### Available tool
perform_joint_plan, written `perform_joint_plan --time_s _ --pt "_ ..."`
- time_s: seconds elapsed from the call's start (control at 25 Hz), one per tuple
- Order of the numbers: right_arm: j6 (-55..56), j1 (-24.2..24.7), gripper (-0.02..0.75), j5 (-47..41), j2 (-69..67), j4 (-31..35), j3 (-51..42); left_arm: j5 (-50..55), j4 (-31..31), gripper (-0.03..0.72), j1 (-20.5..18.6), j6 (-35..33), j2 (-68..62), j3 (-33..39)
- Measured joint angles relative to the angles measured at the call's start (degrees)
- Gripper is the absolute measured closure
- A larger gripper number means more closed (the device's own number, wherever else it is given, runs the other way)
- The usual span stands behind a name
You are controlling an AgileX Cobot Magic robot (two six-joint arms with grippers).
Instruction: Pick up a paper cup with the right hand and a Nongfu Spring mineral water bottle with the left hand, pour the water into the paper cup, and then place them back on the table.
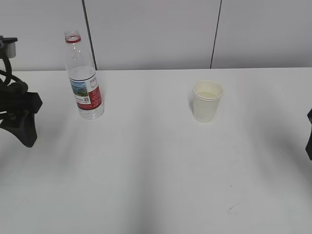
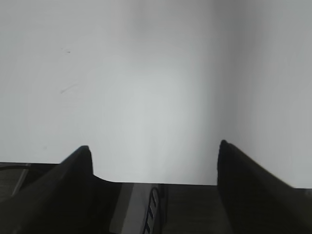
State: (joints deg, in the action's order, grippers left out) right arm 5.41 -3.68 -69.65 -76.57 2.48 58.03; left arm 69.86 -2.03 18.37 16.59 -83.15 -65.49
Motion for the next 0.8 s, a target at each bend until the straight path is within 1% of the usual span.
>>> perform_joint_plan --time_s 0.2,0.4,0.6,0.8 --pt "-2.2 0.0 0.154 -0.1 0.0 0.1 0.5 0.0 1.3 0.137 0.0 0.7 0.9 0.0" --pt "-4.6 0.0 0.155 -0.2 2.7 0.2 0.5 -0.1 0.2 0.137 0.0 0.5 4.5 0.7" --pt "-7.1 0.0 0.155 -0.5 10.8 0.3 0.1 0.3 -0.4 0.137 0.0 -1.1 15.6 6.3" --pt "-7.5 0.0 0.155 -0.7 20.4 0.3 -5.1 1.3 -1.1 0.137 0.0 -1.6 29.4 12.8"
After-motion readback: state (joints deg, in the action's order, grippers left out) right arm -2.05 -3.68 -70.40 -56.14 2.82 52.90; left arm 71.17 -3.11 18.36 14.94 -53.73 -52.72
